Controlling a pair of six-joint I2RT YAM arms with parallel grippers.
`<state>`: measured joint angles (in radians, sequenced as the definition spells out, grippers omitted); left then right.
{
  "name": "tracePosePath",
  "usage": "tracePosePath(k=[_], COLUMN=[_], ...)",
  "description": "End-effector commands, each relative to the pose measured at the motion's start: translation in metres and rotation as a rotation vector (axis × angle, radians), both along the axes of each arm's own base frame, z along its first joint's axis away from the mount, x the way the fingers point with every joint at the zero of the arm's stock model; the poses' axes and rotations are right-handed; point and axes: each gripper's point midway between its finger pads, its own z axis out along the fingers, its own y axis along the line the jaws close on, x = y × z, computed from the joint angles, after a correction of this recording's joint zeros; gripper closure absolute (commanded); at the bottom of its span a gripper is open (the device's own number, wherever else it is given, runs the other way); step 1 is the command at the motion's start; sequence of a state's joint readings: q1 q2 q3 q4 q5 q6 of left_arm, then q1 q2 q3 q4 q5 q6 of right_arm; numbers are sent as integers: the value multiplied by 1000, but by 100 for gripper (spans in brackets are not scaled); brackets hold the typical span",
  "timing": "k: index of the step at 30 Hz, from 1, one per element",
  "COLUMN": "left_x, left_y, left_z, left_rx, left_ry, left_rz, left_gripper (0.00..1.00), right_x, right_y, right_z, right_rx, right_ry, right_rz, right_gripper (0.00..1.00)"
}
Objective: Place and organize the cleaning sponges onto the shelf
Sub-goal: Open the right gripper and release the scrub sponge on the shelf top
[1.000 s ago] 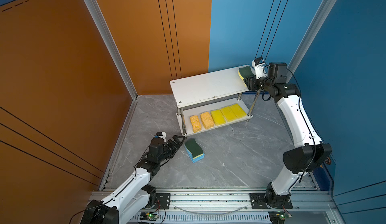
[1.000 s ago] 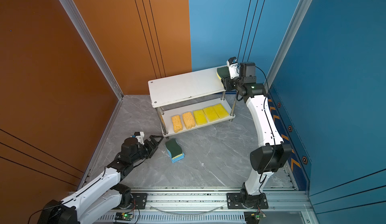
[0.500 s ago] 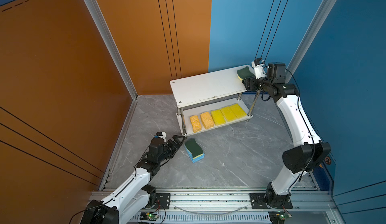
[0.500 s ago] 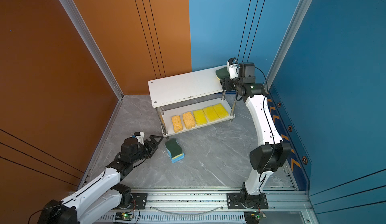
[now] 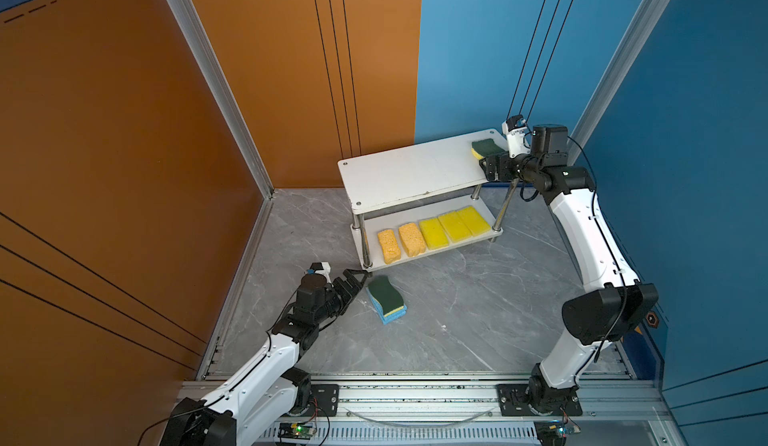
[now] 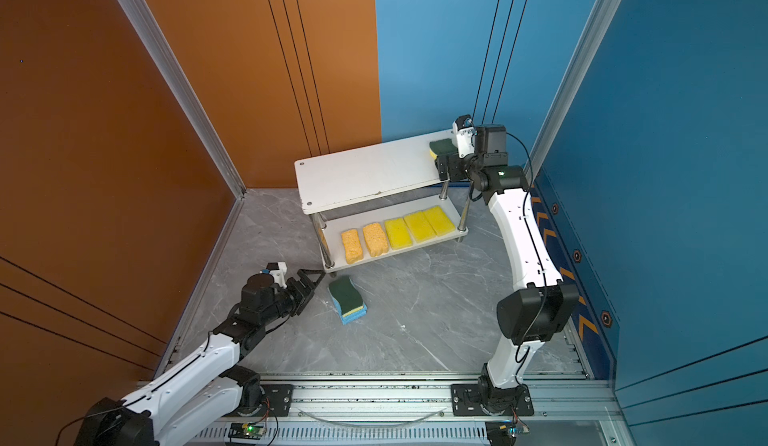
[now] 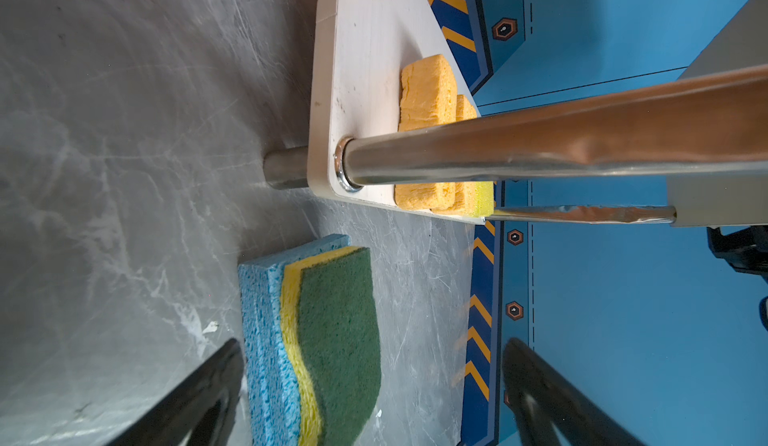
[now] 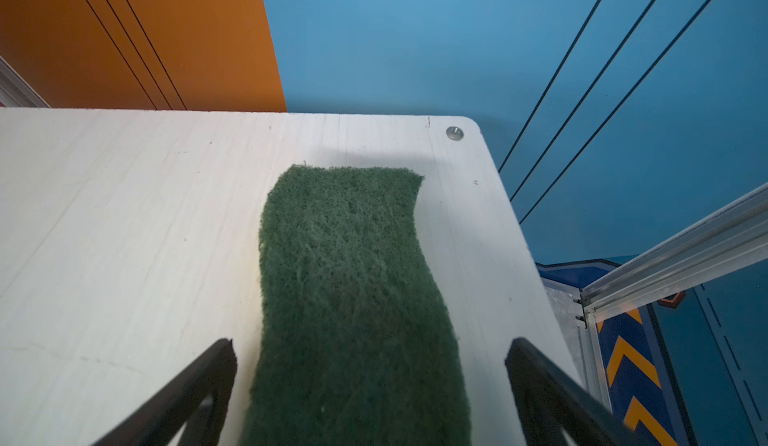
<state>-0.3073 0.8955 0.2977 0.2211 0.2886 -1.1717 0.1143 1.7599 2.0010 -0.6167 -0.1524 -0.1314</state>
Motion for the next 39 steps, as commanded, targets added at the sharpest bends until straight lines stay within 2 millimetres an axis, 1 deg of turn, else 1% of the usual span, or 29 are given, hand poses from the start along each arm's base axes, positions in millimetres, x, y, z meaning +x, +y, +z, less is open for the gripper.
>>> tracePosePath(k=[1, 6, 12, 22, 26, 32, 39], left_x=[7, 8, 10, 10, 9, 7, 5], left_y=[4, 4, 2, 2, 3, 4, 3], left_z=[9, 11, 12, 12, 11, 12, 11], left_rx=[3, 2, 4, 10, 11, 6, 10], left_ry=[-24, -27, -23, -25, -27, -35, -33], left_rz=[26, 25, 19, 13, 17, 18, 10], left_gripper=[2, 2, 2, 2, 2, 2, 3], right_x=[-3, -5, -9, -24, -34, -57, -87], right_y=[-1, 0, 5, 14, 18, 28, 45], right_z=[6, 13, 28, 48, 56, 66, 66], right_rx=[-16, -13, 18, 76, 76, 75, 60], right_ry=[-19, -34, -63, -89, -98, -95, -75], right_rz=[-11, -1, 27, 58, 67, 92, 116], right_gripper=[0, 0, 0, 0, 0, 0, 0])
